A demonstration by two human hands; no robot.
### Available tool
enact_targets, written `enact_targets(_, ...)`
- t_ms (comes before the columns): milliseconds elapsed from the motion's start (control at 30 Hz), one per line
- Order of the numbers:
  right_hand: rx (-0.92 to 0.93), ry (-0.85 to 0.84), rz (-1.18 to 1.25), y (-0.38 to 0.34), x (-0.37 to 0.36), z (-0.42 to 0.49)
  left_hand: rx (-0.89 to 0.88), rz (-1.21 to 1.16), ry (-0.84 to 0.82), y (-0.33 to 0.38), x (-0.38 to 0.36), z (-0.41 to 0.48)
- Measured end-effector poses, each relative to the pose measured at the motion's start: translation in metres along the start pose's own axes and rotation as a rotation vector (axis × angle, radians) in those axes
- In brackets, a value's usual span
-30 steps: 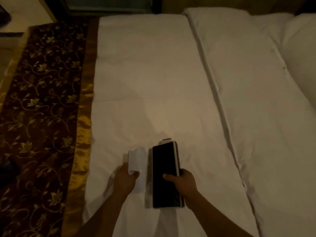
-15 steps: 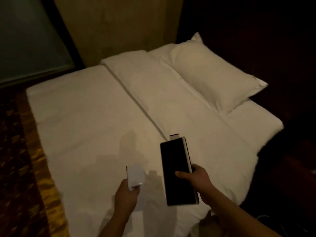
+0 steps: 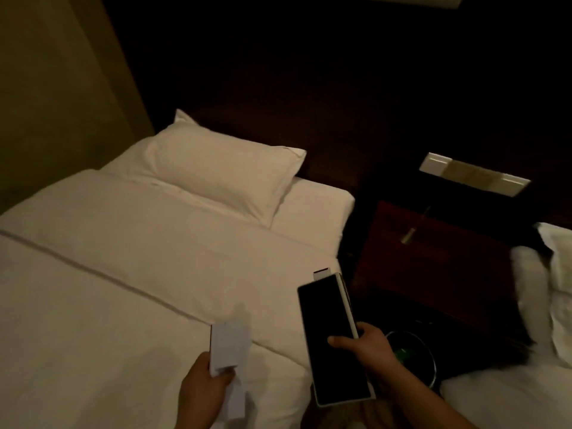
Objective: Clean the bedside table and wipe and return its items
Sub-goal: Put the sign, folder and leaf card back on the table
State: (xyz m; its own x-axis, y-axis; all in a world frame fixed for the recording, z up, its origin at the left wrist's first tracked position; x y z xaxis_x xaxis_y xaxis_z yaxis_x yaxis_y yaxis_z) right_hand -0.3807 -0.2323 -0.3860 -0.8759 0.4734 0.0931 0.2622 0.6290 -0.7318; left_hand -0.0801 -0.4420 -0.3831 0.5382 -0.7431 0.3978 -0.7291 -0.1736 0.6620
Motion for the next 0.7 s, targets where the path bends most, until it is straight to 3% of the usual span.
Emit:
enact_targets(333,0.002,0.054,0.156,0.015,0.169,0.008,-0.103,0.078,-0.038,0.144,-0.132,0.04)
enact_targets(700,0.082,0.079,0.207,0.016,0.286,0.022,-0.168,0.094,-0.075,0.245,-0.239,0.066)
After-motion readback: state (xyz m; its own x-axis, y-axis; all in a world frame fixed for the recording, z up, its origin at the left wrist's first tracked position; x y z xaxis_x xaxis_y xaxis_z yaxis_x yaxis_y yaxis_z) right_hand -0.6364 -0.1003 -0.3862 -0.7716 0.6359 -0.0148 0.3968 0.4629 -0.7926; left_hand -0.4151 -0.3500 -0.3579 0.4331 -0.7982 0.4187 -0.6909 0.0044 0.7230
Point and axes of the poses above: each hand's wrist, its own z-axis towards the middle knuckle, its own x-axis out of the back of the hand, y = z × x, the point moved 10 cm from there along z, towards the middle knuckle, and after that the axes turned 15 degrees about -y, right-handed, at the moved point
